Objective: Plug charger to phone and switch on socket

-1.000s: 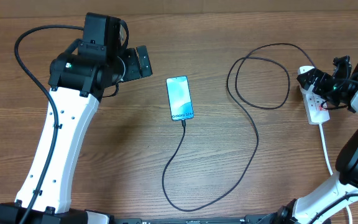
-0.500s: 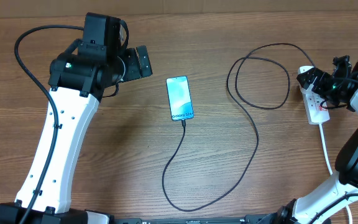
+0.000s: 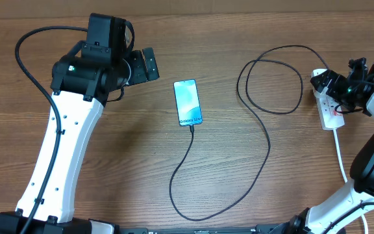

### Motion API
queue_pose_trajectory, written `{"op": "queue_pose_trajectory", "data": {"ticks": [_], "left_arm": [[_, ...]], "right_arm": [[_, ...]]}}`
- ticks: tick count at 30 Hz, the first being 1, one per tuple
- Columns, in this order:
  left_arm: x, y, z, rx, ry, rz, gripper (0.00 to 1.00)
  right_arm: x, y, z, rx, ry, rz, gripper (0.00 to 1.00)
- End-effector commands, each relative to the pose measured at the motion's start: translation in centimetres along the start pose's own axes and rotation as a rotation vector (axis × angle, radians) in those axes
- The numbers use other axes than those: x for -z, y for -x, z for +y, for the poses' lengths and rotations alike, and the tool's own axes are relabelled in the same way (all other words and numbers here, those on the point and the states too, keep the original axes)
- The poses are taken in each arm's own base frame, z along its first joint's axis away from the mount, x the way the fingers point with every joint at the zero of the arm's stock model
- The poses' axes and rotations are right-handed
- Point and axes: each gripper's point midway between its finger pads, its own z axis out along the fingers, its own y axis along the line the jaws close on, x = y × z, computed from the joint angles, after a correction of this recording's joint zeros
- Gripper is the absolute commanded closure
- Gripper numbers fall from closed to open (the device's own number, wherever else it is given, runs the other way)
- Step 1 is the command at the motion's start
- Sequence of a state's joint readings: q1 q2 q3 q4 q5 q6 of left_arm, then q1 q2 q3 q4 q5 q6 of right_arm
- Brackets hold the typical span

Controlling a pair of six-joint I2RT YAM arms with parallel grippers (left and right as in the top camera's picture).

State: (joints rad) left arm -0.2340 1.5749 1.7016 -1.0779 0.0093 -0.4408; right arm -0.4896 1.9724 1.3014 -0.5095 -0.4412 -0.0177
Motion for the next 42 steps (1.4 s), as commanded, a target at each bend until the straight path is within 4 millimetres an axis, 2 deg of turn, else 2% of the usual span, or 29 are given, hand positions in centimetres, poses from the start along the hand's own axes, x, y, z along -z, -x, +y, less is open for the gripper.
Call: {"op": "queue_pose_trajectory", "data": {"ticks": [1,9,14,20,27,31,35,38,42], "left_arm": [[-0.3,0.1,0.2,-0.017,0.017,-0.003,0.0],[-0.3,0.1,0.2,-0.017,0.017,-0.003,0.0],[-0.3,0.1,0.2,-0.017,0.017,-0.003,0.0],[-0.3,0.1,0.2,-0.017,0.017,-0.003,0.0],[-0.3,0.1,0.2,-0.017,0.017,-0.003,0.0],[-0.3,0.1,0.2,-0.017,0.017,-0.002,0.0],[-0.3,0.1,0.2,-0.017,0.017,-0.003,0.0],[-0.3,0.1,0.2,-0.017,0.017,-0.003,0.0],[-0.3,0.1,0.2,-0.017,0.017,-0.003,0.0]], "right_arm": [[-2.2,-5.0,0.3,-0.114,0.026,0.166,0.0],[-2.1,-5.1,0.3,-0.117,0.025,0.171,0.0],[-2.0,-4.3,0.1,-0.138,0.024,0.144,0.0],[0.3,-2.5,0.7,-0.124,0.012,0.095,0.0],[6.1,-0.7,1.5,-0.097,-0.104,0.001,0.0],[10.1,-0.4,2.0,-0.14,-0.182,-0.058,0.0],[13.9,-0.8,3.4,-0.202,-0.193,-0.111,0.0],[15.9,-0.9,4.5,-0.207,-0.183,-0.145,0.0],[17.5,-1.2,6.0,-0.192,-0.137,-0.167,0.0]]}}
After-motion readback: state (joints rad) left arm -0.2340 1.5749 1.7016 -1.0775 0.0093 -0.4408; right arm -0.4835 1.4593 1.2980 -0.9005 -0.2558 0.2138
